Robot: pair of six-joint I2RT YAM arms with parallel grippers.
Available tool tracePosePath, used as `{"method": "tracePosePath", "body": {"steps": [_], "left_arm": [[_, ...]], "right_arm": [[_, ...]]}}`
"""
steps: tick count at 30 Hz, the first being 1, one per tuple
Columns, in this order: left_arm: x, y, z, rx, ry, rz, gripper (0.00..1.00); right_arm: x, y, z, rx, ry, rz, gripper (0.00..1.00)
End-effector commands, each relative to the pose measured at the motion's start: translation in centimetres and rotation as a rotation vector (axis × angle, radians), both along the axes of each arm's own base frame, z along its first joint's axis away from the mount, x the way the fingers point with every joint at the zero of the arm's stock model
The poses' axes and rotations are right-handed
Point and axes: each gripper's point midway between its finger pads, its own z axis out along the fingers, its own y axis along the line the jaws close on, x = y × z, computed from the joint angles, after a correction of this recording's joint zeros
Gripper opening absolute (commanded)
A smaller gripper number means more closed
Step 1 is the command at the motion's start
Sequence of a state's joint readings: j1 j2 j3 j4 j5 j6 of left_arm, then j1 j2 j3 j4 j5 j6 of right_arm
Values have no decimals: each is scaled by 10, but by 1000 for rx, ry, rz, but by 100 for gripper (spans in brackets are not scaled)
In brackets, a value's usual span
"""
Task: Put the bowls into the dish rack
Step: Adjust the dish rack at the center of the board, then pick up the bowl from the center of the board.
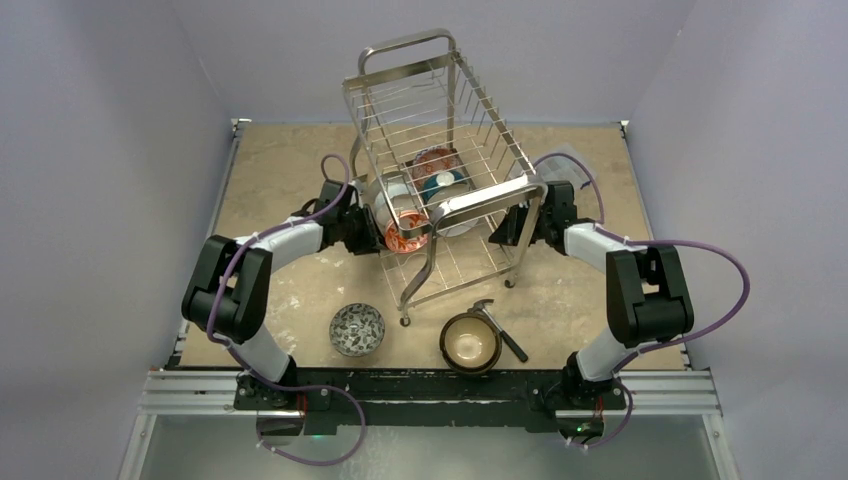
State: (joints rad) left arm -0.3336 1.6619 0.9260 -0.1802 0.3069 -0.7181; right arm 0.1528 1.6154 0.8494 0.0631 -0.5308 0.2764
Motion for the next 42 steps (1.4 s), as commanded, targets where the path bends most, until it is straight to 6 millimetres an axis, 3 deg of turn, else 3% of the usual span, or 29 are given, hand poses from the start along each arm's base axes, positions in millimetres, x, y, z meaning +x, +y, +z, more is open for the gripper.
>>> {"method": "tracePosePath", "body": {"steps": [1,4,7,11,14,16,21,24,28,35,42], "left_arm": [[43,-13,46,-48,-245,-89,19],[39,5,38,41,-232,-68,23],[31,20,50,98,-264,-38,40],[15,32,77,105,-318,0,61],[-1,40,96,80,-346,51,90],[-13,46,99,77,-342,84,95],[-45,69,101,114,-283,183,98],[-67,93,97,167,-219,300,97],[-112,113,84,189,-85,415,97],[-185,101,56,48,141,439,96],[-210,91,55,-39,140,360,88]], "right_arm": [[-25,40,26,240,81,59,0],[-28,36,19,233,86,32,0],[-33,33,24,221,82,13,7],[-27,28,44,197,17,-10,37],[-29,25,55,181,-2,-13,58],[-29,22,61,162,-18,-25,67],[-26,13,69,114,-54,-60,85],[-25,10,72,104,-69,-74,90],[-26,8,73,98,-80,-87,96],[-31,4,71,77,-48,-73,99],[-50,10,66,108,3,-21,96]]}}
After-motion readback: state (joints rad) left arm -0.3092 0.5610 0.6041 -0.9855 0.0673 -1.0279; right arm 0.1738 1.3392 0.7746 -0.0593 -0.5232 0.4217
